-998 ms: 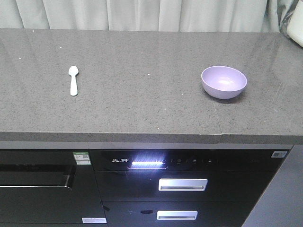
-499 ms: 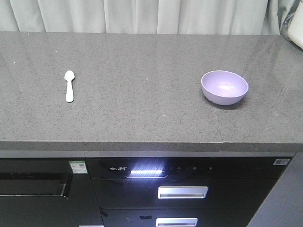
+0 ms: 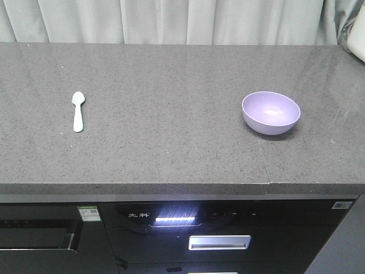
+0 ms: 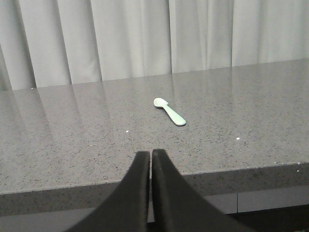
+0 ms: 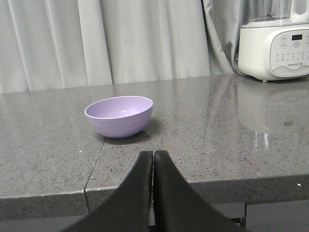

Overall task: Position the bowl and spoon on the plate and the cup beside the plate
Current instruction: 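Drive the base up to the counter, centering between spoon and bowl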

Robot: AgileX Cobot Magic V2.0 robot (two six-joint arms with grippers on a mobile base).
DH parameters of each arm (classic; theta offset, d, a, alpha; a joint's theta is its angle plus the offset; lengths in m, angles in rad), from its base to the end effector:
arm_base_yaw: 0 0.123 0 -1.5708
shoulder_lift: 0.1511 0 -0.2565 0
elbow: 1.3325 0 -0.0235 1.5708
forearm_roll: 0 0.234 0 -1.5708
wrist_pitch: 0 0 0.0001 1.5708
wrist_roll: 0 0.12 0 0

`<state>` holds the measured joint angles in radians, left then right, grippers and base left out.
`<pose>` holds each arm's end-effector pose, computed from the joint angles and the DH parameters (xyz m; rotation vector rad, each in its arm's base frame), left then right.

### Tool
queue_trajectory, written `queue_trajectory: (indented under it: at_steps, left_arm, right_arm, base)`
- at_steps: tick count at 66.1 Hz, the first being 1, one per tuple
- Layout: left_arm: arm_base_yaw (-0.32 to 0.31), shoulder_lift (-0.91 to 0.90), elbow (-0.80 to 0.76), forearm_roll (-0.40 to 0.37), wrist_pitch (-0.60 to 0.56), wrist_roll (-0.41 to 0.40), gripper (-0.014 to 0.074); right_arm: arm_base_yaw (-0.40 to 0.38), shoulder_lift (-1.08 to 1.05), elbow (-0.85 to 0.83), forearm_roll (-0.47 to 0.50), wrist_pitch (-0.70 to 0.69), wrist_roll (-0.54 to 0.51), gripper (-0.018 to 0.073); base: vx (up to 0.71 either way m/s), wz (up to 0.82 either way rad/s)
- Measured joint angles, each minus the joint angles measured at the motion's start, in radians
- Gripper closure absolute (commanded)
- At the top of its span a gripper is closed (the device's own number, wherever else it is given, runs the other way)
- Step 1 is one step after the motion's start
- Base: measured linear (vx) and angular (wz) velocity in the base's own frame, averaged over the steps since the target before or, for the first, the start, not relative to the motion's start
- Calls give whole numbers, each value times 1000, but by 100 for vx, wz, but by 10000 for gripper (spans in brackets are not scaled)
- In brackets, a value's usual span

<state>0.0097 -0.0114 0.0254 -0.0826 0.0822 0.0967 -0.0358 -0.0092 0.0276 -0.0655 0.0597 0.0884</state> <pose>0.0976 0.0001 0.1981 0.0090 1.5795 0.0135 0.0978 -0.0040 0.1998 0.0490 1.5608 -0.0131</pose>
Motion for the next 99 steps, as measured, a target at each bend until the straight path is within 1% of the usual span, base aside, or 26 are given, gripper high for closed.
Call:
queue_trajectory:
  at_steps: [99]
  left_arm:
    - [0, 0, 0, 0, 0, 0, 602]
  right_arm:
    - [0, 0, 0, 0, 0, 0, 564]
  base:
    - [4, -1]
